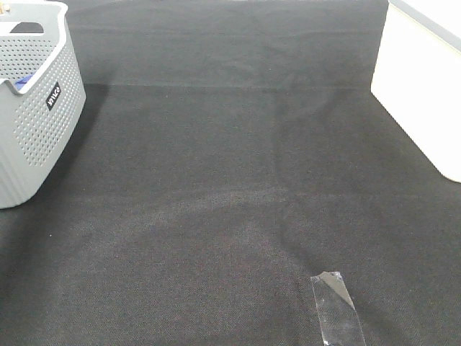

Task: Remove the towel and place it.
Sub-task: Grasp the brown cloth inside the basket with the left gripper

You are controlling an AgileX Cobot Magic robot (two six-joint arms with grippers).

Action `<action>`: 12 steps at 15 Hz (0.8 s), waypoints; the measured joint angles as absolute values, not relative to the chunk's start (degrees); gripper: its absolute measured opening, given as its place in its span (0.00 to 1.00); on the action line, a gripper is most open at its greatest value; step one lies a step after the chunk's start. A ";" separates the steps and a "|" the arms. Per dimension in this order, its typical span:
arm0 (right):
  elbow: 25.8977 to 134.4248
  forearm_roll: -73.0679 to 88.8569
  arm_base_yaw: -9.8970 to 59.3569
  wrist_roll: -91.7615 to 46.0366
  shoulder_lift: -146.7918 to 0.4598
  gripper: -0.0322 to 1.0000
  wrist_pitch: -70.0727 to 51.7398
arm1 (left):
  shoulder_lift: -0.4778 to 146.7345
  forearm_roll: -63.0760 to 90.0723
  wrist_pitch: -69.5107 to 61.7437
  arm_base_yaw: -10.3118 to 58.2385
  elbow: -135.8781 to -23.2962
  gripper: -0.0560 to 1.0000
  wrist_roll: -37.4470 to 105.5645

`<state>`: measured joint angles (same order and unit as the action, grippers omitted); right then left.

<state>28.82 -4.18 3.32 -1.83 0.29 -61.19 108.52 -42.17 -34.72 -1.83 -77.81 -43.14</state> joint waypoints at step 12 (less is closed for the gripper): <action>28.82 -4.18 3.32 -1.83 0.29 0.73 -61.19 | 108.52 -45.09 -33.98 -1.83 -77.81 0.05 -49.73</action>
<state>28.82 -4.18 3.32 -1.83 0.29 -61.19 108.52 -45.09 -33.98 -1.83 -77.81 -49.73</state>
